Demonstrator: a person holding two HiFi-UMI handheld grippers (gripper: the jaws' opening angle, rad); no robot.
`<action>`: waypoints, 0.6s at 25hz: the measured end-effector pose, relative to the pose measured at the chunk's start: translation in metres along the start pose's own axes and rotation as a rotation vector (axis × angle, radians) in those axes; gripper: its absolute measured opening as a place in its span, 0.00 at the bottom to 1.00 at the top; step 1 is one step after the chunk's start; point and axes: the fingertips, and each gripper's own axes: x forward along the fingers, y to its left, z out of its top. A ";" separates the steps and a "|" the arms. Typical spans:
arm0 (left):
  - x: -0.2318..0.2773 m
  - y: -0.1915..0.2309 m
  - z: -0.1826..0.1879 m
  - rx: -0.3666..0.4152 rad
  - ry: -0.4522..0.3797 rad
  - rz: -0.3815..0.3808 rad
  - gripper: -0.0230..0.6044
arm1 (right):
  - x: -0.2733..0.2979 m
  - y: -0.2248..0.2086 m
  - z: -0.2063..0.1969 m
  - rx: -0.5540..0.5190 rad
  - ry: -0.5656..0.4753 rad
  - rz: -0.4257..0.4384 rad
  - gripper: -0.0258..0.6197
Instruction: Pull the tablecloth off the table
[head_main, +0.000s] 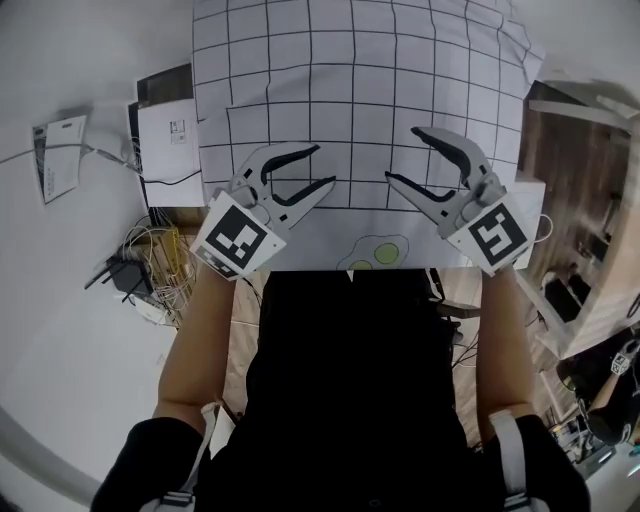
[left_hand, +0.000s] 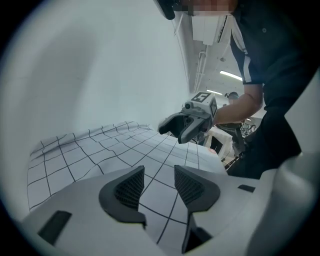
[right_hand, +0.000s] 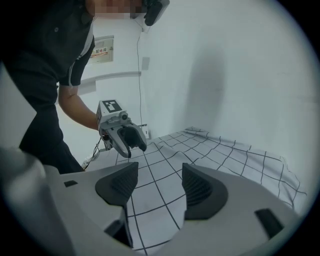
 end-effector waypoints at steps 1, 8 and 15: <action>0.005 0.003 -0.005 0.003 0.021 0.001 0.35 | 0.002 0.001 -0.004 -0.016 0.020 0.018 0.45; 0.036 0.016 -0.032 0.095 0.157 0.019 0.54 | 0.019 -0.008 -0.045 -0.066 0.165 0.049 0.50; 0.049 0.031 -0.053 0.154 0.276 0.017 0.57 | 0.035 -0.017 -0.075 -0.069 0.262 0.068 0.51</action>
